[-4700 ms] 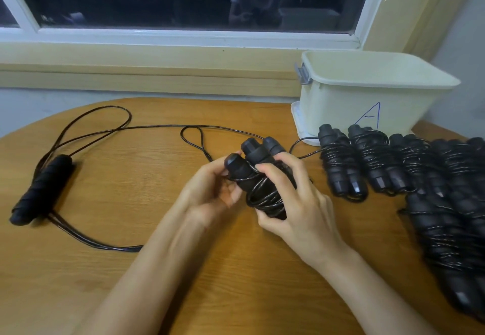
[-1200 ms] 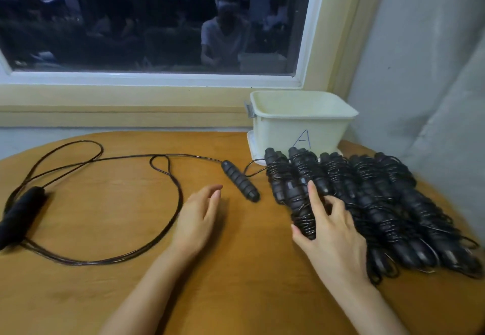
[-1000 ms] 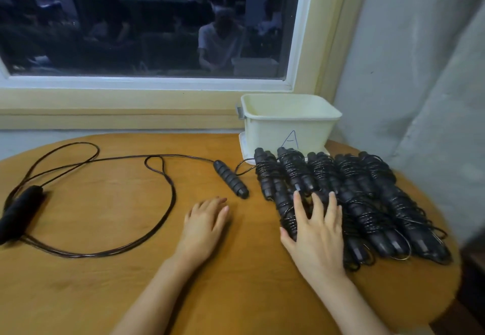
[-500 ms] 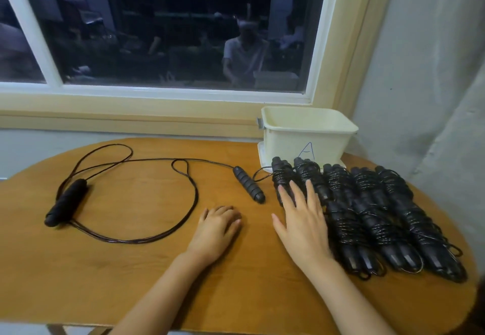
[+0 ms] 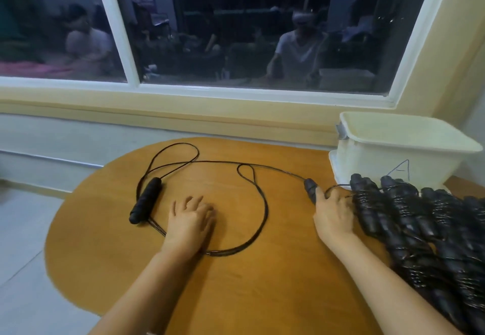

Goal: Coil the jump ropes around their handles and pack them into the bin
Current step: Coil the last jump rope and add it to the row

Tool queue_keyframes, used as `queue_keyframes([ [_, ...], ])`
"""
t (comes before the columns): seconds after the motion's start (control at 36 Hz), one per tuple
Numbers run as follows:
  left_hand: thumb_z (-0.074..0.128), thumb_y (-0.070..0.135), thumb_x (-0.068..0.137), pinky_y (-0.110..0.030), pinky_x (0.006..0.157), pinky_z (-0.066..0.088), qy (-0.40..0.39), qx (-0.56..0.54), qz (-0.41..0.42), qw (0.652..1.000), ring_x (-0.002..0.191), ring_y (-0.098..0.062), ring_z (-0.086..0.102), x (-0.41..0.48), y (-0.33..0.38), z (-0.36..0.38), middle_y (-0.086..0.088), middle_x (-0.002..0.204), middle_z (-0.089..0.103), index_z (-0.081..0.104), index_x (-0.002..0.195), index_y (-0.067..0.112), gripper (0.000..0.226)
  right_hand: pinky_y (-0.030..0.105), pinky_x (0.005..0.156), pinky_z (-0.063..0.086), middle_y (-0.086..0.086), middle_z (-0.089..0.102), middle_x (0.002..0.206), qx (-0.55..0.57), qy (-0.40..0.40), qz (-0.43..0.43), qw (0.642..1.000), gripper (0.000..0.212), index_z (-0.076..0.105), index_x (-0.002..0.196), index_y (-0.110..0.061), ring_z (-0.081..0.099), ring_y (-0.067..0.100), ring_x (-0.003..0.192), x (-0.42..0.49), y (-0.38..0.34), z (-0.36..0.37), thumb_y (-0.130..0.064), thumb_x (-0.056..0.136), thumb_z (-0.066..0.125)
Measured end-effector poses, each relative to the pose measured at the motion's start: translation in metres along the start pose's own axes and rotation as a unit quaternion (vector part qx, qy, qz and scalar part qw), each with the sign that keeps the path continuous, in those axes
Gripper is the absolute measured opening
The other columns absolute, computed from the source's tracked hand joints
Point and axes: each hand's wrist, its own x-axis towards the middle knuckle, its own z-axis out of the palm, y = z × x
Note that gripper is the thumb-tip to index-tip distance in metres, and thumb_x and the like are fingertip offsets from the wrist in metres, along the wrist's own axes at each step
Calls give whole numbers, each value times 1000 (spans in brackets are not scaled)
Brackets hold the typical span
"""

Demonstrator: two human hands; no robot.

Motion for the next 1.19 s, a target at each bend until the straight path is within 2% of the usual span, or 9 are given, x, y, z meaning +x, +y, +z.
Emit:
queue_keyframes([
  [0.22,36,9,99,-48,106,29,46,82,-256,962,129,-43,34,26,-67,-7,-20,155,19,21,151,26,57,28,69,38,8,32,117,173,-3,-54,983,57,24,155,-18,48,21,87,10,-22,17,-21,102,44],
  [0.31,38,4,95,-41,91,38,59,83,-258,961,113,-37,45,30,-80,-10,-17,133,44,25,147,20,56,26,77,41,5,29,114,272,-30,-42,961,54,25,155,-16,49,20,88,10,-27,14,-21,104,42],
  [0.44,46,3,95,-49,75,49,130,-93,-247,956,100,-43,56,38,-73,-26,-25,118,55,31,146,11,54,16,48,34,11,49,110,431,-36,-14,901,44,41,148,-22,49,14,66,14,-33,-1,-21,104,41],
  [0.5,51,4,96,-49,75,51,137,-190,-235,943,101,-43,59,38,-51,-35,-26,122,57,31,147,9,55,23,58,46,9,53,114,497,-25,-19,867,43,41,146,-23,59,21,83,6,-34,-12,-18,104,41],
  [0.64,59,6,95,-34,65,54,-37,-586,-253,769,97,-31,68,25,24,-53,-24,119,61,26,151,6,65,25,71,46,-3,56,114,651,-56,-25,757,39,38,142,-30,58,14,95,-23,-44,-31,-19,104,43],
  [0.72,58,2,94,-41,83,57,-107,-663,-245,700,104,-34,68,16,66,-42,-27,114,65,44,137,-8,46,20,69,45,-5,56,113,683,-68,-22,727,30,39,130,-32,59,11,96,-43,-47,-30,-20,104,46],
  [0.81,55,0,96,-37,73,57,-134,-702,-246,655,94,-33,67,6,101,-27,-28,109,66,53,124,-13,31,28,80,52,-4,56,119,698,-81,-12,711,28,40,123,-34,61,16,102,-62,-46,-23,-21,101,53],
  [0.97,53,4,98,-26,52,52,-185,-663,-222,691,77,-24,63,-12,139,-10,-18,98,66,59,119,-7,25,40,89,56,-8,57,122,684,-80,19,724,34,44,120,-33,63,16,106,-86,-23,-3,-33,94,66],
  [1.19,83,19,76,-35,74,57,-212,-612,-210,732,102,-28,66,-19,151,8,-14,114,68,50,134,-1,70,34,100,49,-13,51,119,576,-45,-25,816,30,63,122,-21,55,7,111,-98,11,-3,-26,107,38],
])
